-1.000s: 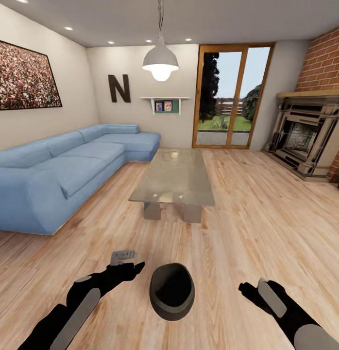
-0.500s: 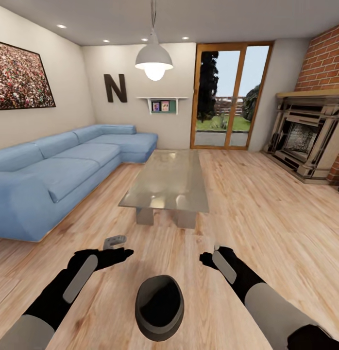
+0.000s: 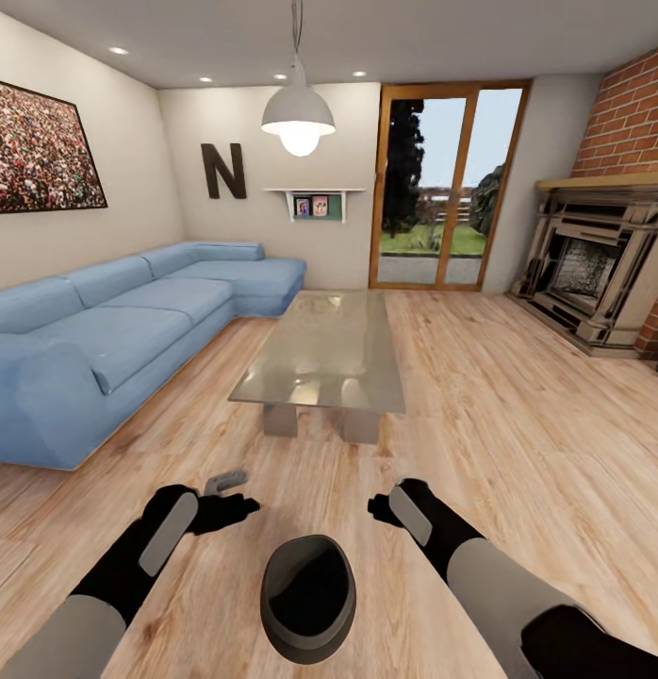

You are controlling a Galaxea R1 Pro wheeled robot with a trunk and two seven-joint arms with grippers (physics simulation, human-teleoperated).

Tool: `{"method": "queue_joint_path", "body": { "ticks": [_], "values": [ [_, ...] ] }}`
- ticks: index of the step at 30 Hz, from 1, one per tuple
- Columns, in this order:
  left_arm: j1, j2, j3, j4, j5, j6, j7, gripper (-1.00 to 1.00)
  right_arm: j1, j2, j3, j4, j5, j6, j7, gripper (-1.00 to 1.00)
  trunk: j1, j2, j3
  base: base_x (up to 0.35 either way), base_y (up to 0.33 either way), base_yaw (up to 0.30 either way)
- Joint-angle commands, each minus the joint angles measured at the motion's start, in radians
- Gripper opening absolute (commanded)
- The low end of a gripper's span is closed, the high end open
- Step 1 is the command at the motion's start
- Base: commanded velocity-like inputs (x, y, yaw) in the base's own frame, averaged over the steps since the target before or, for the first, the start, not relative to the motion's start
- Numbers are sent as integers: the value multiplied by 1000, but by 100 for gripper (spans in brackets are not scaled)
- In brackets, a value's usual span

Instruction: Place each of the two pumpkins and all three candles from the living room inside a cabinet in the living room (use any cabinet), then make sure every cabinet is closed, and position the cauldron so it is next to a table in the living room.

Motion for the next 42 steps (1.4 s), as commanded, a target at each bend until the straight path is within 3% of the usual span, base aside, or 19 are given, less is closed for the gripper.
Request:
{"method": "queue_joint_path", "body": {
  "ticks": [1,6,9,13,16,22,30,42],
  "values": [
    [-6,-2,-2,18,11,1,13,100,-2,2,7,1,-10,1,-9,100,0,-1,-1,0,0,0],
    [-40,-9,1,102,11,0,18,100,-3,26,12,4,-8,-3,-8,100,0,-1,-1,0,0,0],
    [-60,-13,1,148,8,-3,18,100,-2,39,35,5,-2,-9,-7,100,0,-1,-1,0,0,0],
    [-66,-49,-1,168,-2,-10,18,100,-3,56,68,5,-1,-1,0,100,0,-1,-1,0,0,0],
    [-67,-60,-3,187,-6,-16,18,100,-3,71,95,5,-5,6,-2,100,0,-1,-1,0,0,0],
    [-67,-89,-21,249,-58,-32,20,100,-3,72,105,4,-6,35,-7,100,0,-1,-1,0,0,0],
    [-67,-112,-24,245,-68,-43,15,100,-4,72,106,2,-11,32,-8,100,0,-1,-1,0,0,0],
    [-67,-109,-23,236,-71,-90,18,100,-4,72,106,-1,-2,30,-7,100,8,-15,-7,0,0,0]
  ]
}}
